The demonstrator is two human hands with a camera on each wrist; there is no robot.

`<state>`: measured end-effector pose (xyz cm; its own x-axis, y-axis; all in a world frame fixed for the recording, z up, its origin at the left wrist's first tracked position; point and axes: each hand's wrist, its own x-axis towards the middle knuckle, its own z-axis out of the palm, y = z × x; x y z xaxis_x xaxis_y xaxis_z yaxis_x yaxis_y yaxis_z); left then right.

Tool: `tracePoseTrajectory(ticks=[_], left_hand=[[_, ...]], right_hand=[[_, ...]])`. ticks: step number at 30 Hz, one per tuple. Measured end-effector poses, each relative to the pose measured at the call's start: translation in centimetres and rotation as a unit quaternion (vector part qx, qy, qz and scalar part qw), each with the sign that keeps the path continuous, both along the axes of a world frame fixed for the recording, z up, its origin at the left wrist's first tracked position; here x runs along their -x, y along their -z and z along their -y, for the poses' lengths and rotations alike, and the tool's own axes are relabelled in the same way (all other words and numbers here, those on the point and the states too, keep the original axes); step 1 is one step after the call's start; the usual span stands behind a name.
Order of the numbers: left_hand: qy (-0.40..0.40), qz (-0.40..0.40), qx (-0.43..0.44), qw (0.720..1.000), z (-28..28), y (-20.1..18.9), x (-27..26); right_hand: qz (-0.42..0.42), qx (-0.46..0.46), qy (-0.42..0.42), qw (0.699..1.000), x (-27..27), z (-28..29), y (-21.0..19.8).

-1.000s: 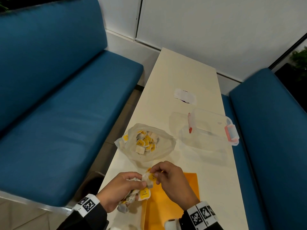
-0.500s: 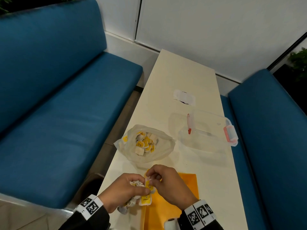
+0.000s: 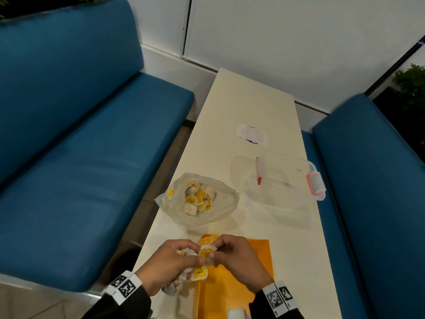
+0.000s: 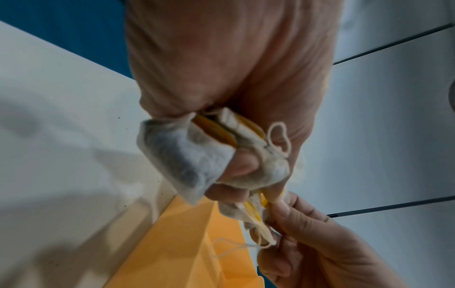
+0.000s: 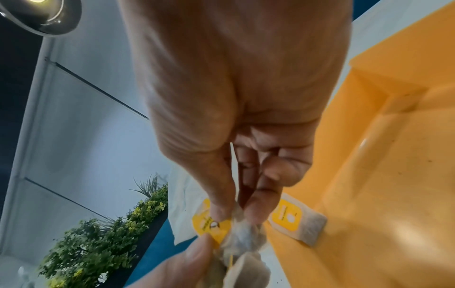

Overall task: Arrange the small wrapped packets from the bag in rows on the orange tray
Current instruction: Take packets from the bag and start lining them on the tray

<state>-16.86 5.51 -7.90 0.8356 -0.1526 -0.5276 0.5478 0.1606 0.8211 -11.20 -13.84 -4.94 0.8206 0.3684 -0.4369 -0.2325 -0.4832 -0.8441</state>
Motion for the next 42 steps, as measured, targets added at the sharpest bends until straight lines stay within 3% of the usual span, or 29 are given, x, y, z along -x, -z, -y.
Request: tracePoseTrajectory(ticks=[6,10,14,19,25,42], left_hand=[[-0.064,-0.024,-0.031,0.997,-0.7,0.3,0.3],[-0.097,-0.018,-0.093,0.991,-0.6,0.4,0.1],[-0.052,-0.029,-0.188,0.98,0.3,-0.1,0.0],[-0.002,-0.036,-0.215,0.976,1.2,0.1,-0.2],[0.0,-0.037,-0.217,0.975,1.2,0.8,-0.5],[-0.001,-0.037,-0.193,0.981,1.0,2.4,-0.6]], right_hand=[[-0.016,0.037,0.043,0.998,-0.6,2.0,2.1],[-0.045,0.09,0.028,0.994,-1.1,2.2,4.2],[-0.038,0.1,-0.006,0.994,-1.6,1.0,5.2],[0.021,0.116,0.059,0.991,-1.3,-0.8,5.4],[0.018,0.112,0.145,0.983,-0.6,-2.0,6.4],[0.019,0.112,0.265,0.957,-0.2,-3.8,6.6]])
